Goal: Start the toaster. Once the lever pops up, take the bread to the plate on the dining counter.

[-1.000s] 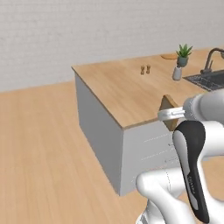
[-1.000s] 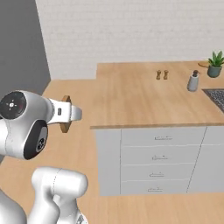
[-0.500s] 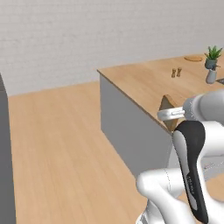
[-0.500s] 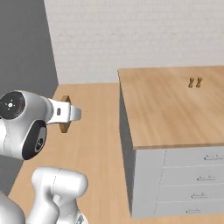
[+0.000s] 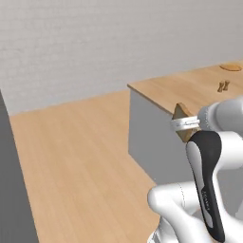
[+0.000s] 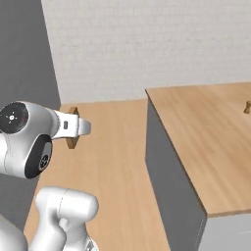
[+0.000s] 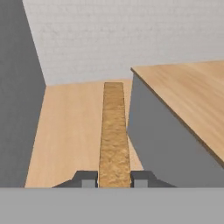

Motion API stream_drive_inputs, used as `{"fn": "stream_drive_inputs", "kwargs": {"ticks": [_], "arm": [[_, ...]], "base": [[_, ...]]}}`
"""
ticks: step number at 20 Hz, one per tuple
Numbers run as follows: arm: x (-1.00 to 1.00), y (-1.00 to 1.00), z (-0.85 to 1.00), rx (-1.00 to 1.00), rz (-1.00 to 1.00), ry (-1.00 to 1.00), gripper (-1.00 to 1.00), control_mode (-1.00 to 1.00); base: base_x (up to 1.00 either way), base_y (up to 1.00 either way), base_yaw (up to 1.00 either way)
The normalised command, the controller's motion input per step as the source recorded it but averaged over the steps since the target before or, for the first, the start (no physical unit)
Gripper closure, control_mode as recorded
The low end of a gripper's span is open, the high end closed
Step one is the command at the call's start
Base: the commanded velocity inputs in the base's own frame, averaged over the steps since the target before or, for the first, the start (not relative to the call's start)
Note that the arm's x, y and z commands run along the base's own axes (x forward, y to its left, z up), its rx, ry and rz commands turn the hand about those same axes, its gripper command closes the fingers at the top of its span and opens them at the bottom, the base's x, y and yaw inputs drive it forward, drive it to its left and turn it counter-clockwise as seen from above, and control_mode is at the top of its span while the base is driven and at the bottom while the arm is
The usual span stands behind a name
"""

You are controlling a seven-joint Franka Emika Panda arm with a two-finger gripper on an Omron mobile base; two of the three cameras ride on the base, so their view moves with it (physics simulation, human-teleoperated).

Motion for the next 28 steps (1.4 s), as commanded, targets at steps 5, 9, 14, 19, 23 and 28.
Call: {"fn": "stream_drive_inputs", "kwargs": {"ticks": [5,9,14,19,23,28], "arm": [[0.0,0.0,0.0,0.0,0.0,0.0,1.0,1.0],[0.0,0.0,0.0,0.0,0.0,0.0,1.0,1.0],[0.0,0.0,0.0,0.0,0.0,0.0,1.0,1.0],[0.0,0.0,0.0,0.0,0.0,0.0,1.0,1.0],[0.0,0.0,0.0,0.0,0.0,0.0,1.0,1.0],[0.0,0.0,0.0,0.0,0.0,0.0,1.0,1.0]], "base": [[1.0,0.92,-0.22],[1.0,0.72,-0.26],[1.0,0.69,-0.36],[1.0,0.8,-0.38],[1.0,0.95,-0.38],[1.0,1.0,-0.42]]}}
